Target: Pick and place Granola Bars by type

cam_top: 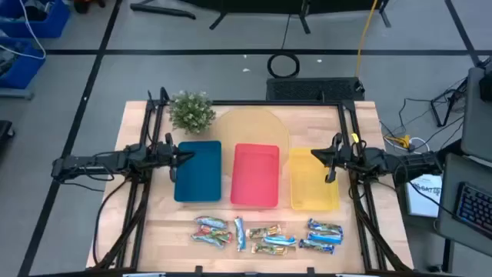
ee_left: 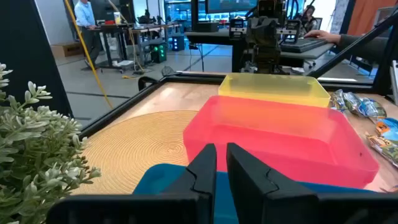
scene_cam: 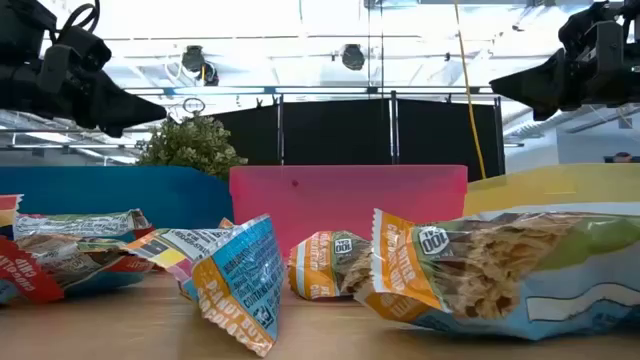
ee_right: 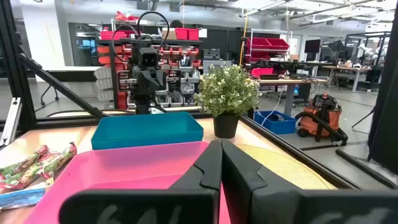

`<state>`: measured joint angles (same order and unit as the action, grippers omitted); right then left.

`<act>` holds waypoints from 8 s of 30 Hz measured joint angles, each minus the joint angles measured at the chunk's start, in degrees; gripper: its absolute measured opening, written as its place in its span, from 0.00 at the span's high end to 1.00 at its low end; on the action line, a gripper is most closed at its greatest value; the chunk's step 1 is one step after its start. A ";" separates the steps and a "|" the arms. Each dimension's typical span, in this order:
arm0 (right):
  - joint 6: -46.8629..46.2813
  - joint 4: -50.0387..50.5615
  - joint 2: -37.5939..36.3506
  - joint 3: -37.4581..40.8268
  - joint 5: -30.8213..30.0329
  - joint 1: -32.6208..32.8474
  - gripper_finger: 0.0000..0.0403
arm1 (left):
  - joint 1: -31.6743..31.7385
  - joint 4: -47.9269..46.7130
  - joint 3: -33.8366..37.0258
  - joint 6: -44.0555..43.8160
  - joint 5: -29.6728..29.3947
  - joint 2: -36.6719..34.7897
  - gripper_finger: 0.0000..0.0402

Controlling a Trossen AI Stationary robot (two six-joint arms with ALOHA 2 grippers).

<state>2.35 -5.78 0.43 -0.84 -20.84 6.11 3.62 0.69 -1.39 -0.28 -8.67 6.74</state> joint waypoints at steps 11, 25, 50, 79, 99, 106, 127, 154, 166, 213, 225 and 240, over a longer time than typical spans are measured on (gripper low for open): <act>0.00 0.00 0.01 0.01 -0.01 -0.01 1.00 | -0.02 -0.01 -0.01 -0.02 0.02 -0.02 0.88; 0.02 0.02 0.00 0.00 0.00 -0.02 1.00 | -0.01 0.00 0.00 -0.01 0.01 0.00 0.88; 0.00 0.01 0.01 0.00 0.00 0.00 1.00 | -0.02 -0.02 0.00 0.00 0.02 -0.02 0.88; 0.01 0.00 0.01 0.01 0.00 -0.01 1.00 | -0.02 0.00 0.00 -0.01 0.01 0.00 0.88; 0.00 0.02 0.02 0.02 -0.02 -0.02 1.00 | -0.02 -0.02 0.00 -0.02 0.00 0.00 0.88; 0.00 0.02 0.02 0.02 -0.02 -0.02 1.00 | -0.01 -0.01 -0.01 -0.01 0.02 0.00 0.88; 0.00 0.02 0.02 0.01 -0.02 -0.01 1.00 | 0.00 -0.01 0.00 0.00 0.01 -0.01 0.88; -0.14 0.00 0.01 0.02 -0.01 -0.01 1.00 | 0.00 1.86 0.04 -0.02 -0.02 -0.02 0.88; 0.70 -3.03 0.02 0.01 -0.02 -0.02 1.00 | -2.07 8.46 -2.48 1.21 1.95 2.68 0.88; 4.44 -2.56 0.02 0.00 -0.04 -0.02 1.00 | -30.39 -50.17 -90.23 43.52 3.71 107.50 0.44; 1.23 -2.59 0.05 0.00 -0.04 -0.02 1.00 | -32.79 -40.58 -90.23 47.99 7.44 113.69 0.28; -2.77 -1.33 0.42 0.00 0.11 -0.01 1.00 | -28.14 -42.96 -90.16 48.37 9.82 114.05 0.40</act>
<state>-0.42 -7.10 0.84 -0.84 -20.73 6.09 -24.52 -42.28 -91.55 48.10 1.16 120.79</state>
